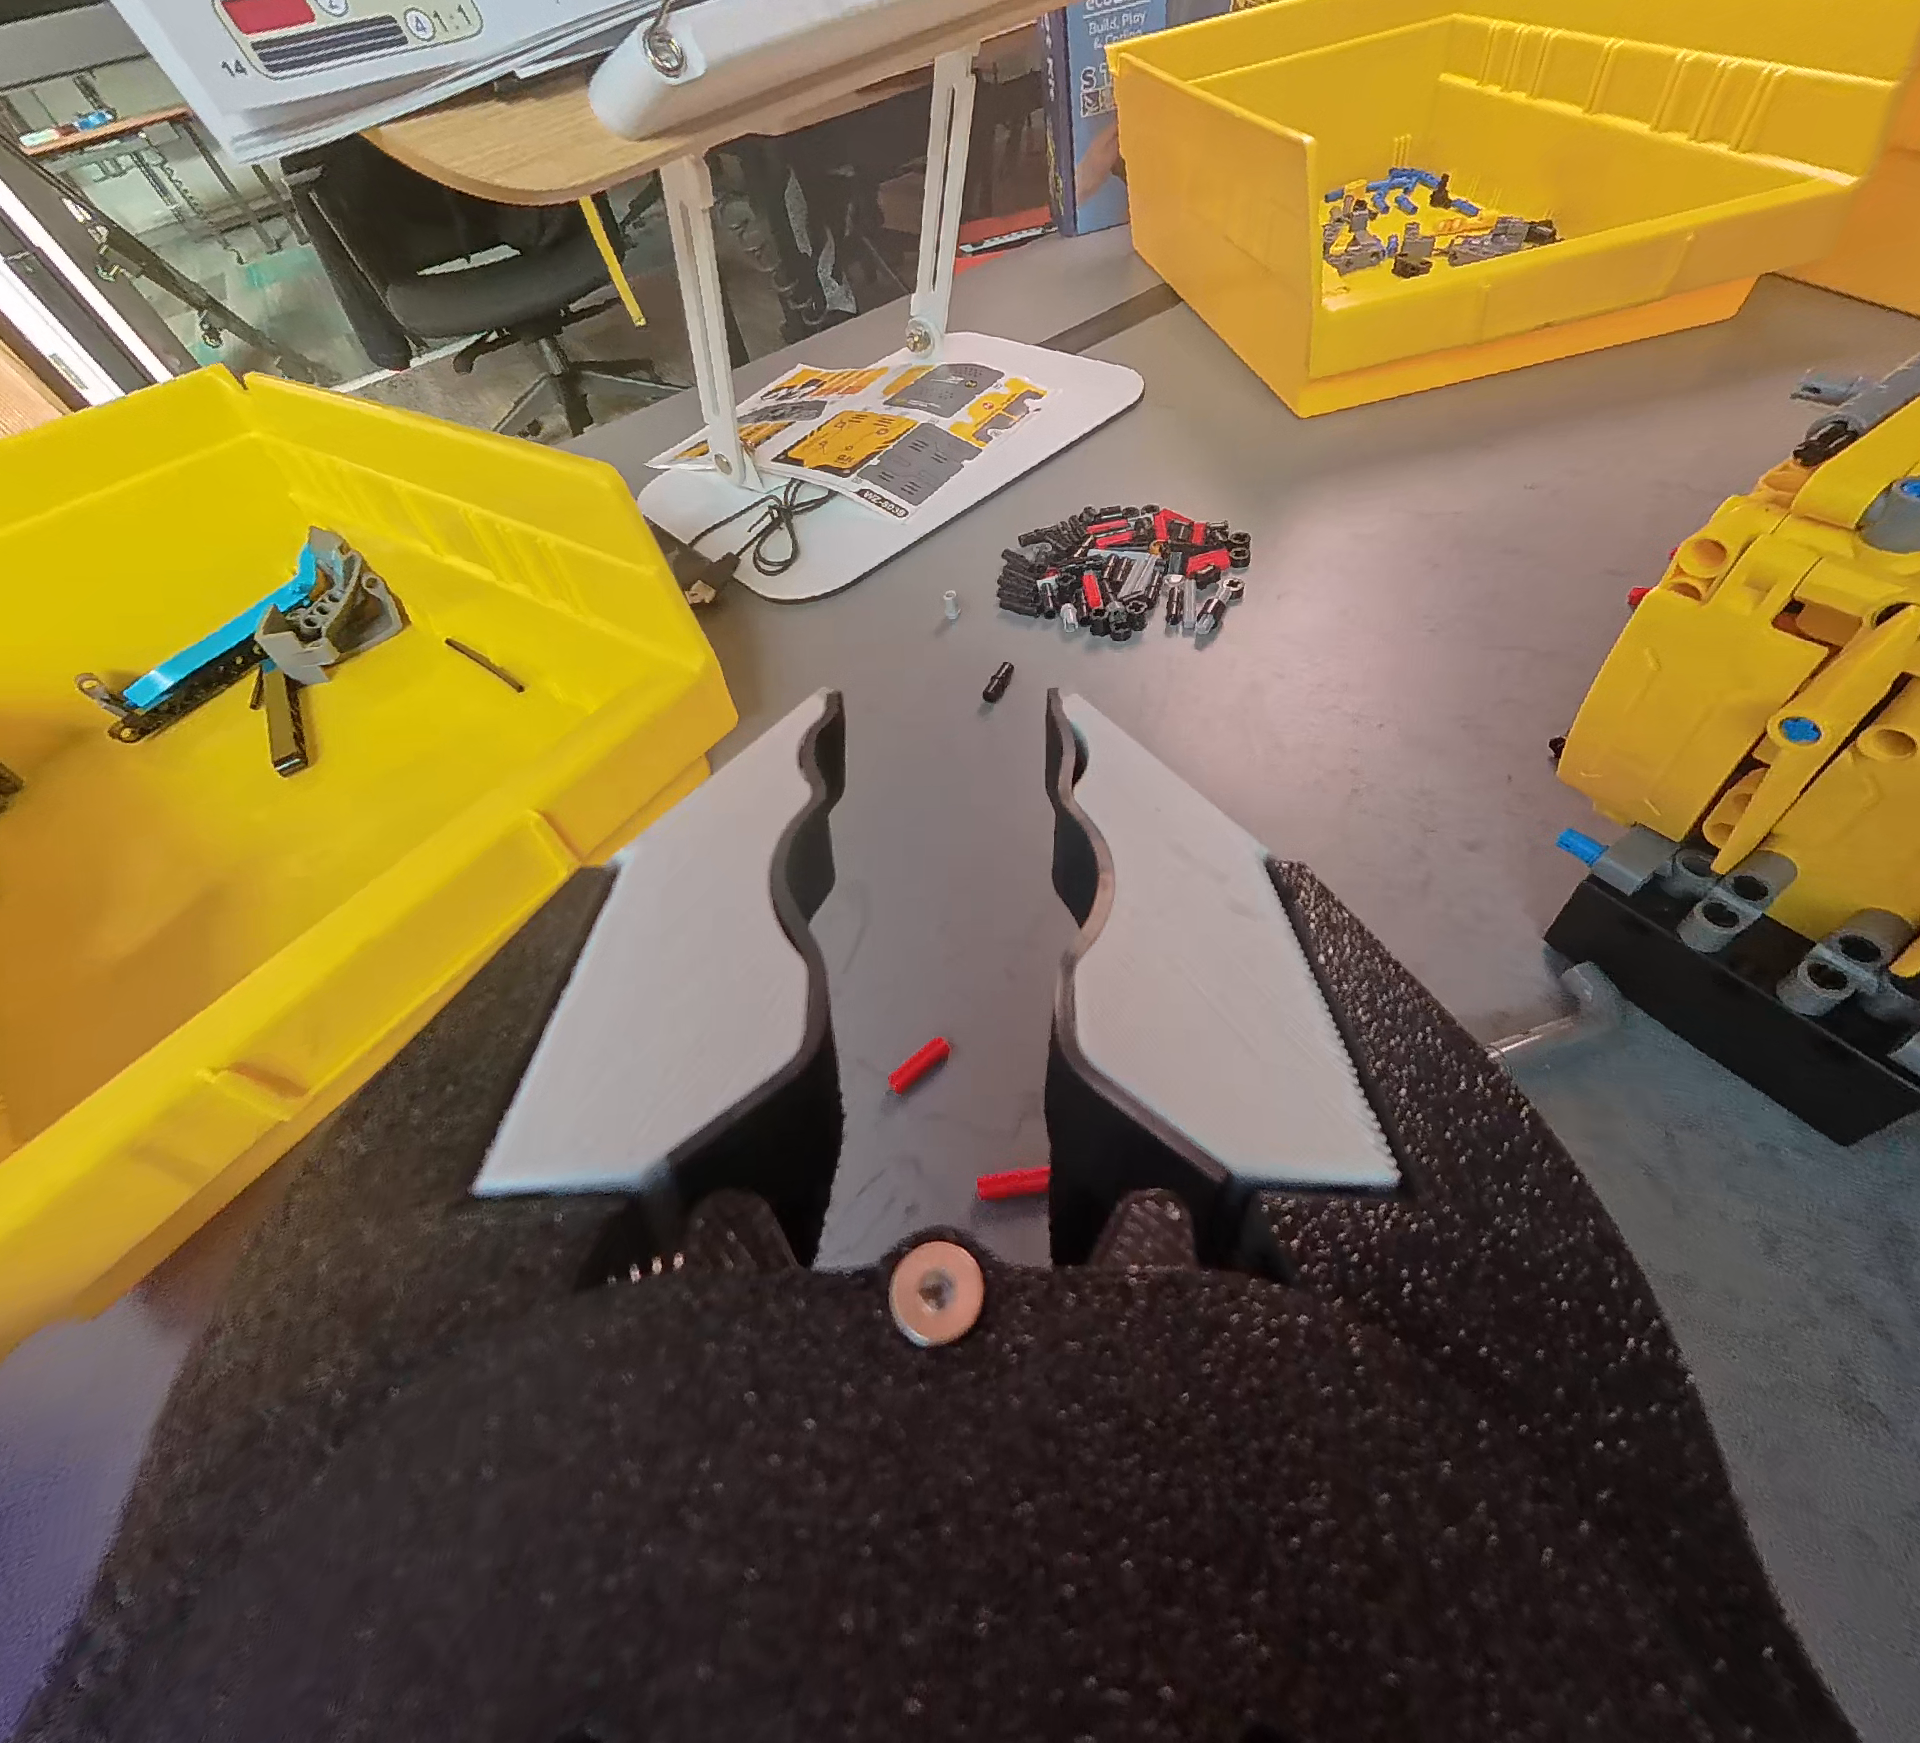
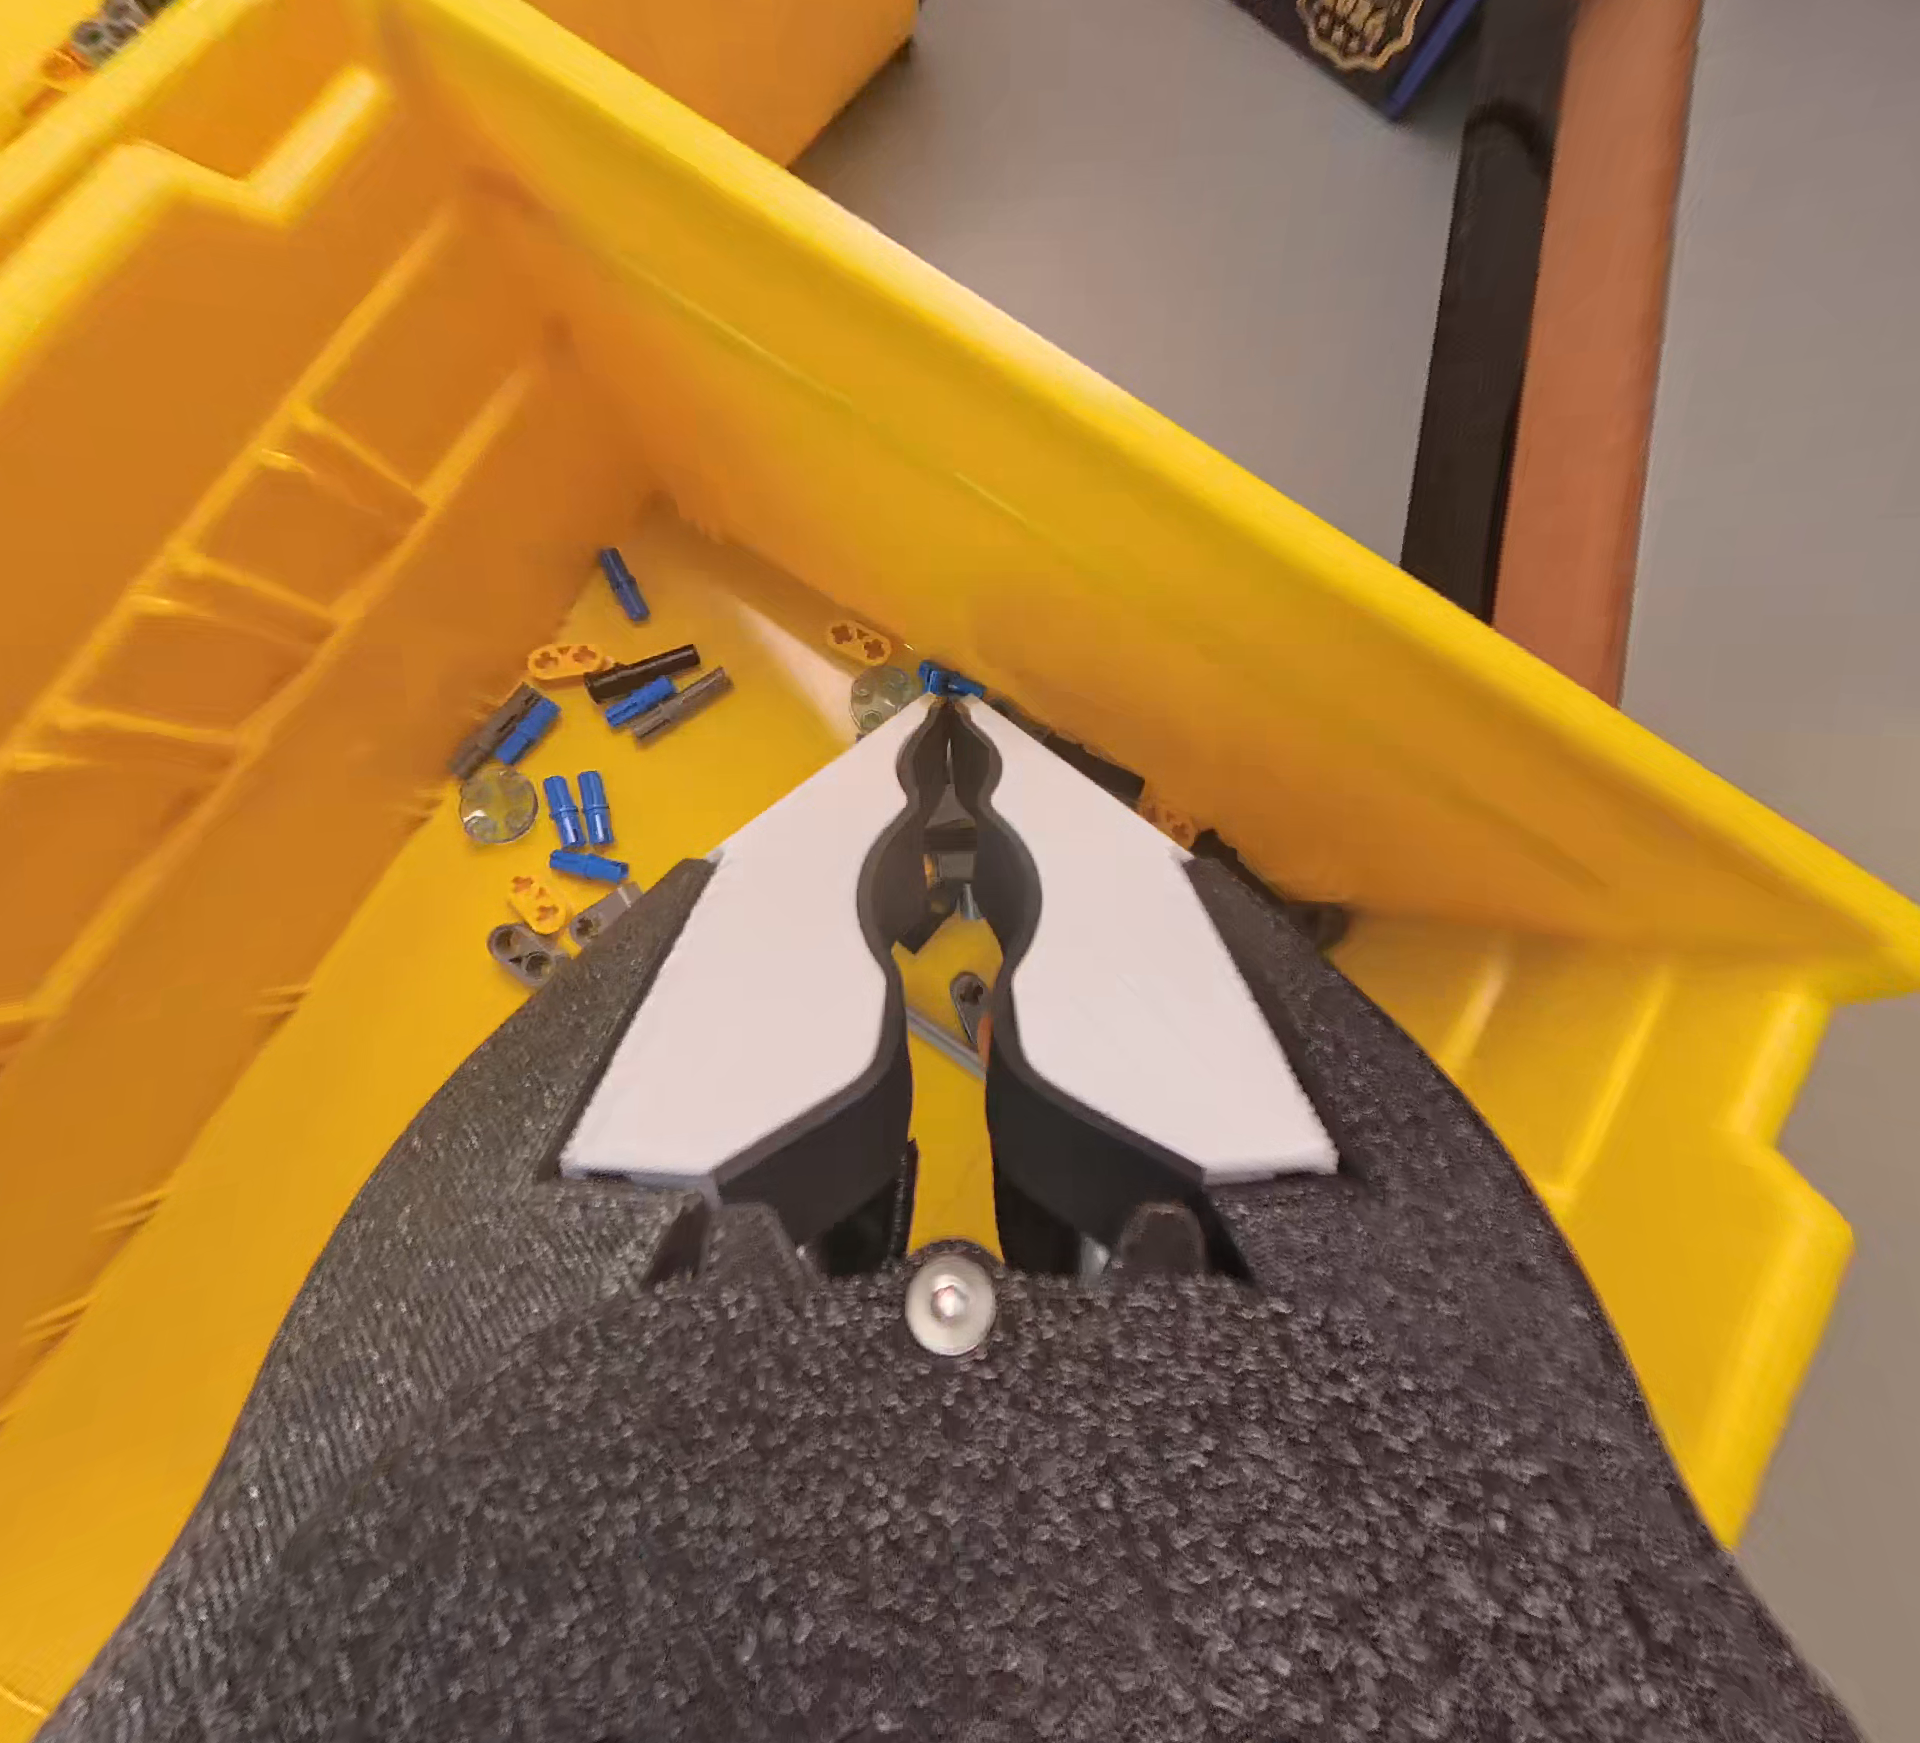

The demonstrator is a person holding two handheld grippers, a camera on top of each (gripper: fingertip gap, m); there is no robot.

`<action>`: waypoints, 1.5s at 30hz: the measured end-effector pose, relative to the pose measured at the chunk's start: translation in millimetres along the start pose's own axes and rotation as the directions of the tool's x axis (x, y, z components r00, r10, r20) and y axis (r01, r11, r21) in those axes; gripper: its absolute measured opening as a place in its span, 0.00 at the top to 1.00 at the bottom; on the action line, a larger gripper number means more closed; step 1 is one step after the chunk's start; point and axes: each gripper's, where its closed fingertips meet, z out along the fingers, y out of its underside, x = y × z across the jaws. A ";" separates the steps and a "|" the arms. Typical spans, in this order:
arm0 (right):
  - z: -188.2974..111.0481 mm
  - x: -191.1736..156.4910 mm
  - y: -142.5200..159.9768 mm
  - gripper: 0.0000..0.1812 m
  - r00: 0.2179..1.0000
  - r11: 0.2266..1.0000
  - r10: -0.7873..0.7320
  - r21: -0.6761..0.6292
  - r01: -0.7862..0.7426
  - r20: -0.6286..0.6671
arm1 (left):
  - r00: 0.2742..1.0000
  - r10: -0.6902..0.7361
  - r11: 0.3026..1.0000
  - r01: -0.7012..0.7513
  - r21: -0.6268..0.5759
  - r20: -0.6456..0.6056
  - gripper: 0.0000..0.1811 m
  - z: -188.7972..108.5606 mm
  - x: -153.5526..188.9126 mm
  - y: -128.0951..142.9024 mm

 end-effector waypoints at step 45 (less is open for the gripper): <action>-172.7 -196.3 -53.5 0.96 0.808 0.688 -0.577 0.607 0.399 0.123 | 1.000 0.000 1.000 0.001 0.024 -0.023 0.79 -3.1 3.5 -7.4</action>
